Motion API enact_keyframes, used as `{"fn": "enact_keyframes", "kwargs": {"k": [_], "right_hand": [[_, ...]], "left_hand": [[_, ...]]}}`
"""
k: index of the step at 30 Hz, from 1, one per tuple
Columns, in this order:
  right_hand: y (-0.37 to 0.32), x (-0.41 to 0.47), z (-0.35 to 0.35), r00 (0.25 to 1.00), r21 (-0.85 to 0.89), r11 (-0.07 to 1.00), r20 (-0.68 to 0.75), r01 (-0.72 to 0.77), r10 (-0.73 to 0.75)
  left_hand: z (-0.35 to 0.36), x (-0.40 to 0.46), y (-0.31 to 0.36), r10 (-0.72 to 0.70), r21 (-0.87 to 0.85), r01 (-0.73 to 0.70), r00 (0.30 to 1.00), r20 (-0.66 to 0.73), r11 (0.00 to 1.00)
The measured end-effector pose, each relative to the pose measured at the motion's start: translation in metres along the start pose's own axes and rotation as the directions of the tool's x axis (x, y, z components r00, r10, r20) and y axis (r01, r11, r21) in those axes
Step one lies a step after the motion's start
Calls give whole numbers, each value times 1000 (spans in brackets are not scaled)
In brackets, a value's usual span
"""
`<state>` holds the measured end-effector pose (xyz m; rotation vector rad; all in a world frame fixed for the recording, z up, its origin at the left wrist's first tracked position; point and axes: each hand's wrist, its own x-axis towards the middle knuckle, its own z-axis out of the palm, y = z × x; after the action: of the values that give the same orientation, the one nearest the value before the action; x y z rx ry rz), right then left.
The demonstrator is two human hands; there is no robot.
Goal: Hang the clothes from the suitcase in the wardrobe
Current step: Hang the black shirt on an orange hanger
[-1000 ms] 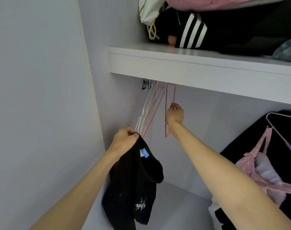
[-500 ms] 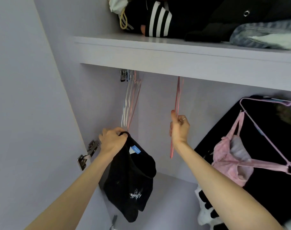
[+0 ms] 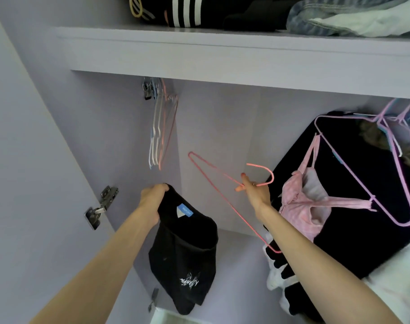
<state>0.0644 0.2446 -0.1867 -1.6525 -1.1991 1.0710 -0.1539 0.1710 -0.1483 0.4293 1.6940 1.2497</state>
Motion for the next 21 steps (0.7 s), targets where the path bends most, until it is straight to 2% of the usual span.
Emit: {"fn": "enact_keyframes", "kwargs": {"k": [4,9,15,21], "right_hand": [[9,3,-16,1000,-4,1000,-9,7,-7],[16,4,-33,995,-19,999,94,36,-34],[7,-10,-18,970,-147,974,197,174,-144],[-9,-27,6,947,-218,942,254,256,-199]], "left_hand": [[-1,11,-9,99,75,-91,989,-111,993],[-5,10,-14,326,375,-232,921,-212,898],[4,-4,-9,493,589,-359,867,-77,724],[16,-15,-3,533,602,-450,845,47,660]]}}
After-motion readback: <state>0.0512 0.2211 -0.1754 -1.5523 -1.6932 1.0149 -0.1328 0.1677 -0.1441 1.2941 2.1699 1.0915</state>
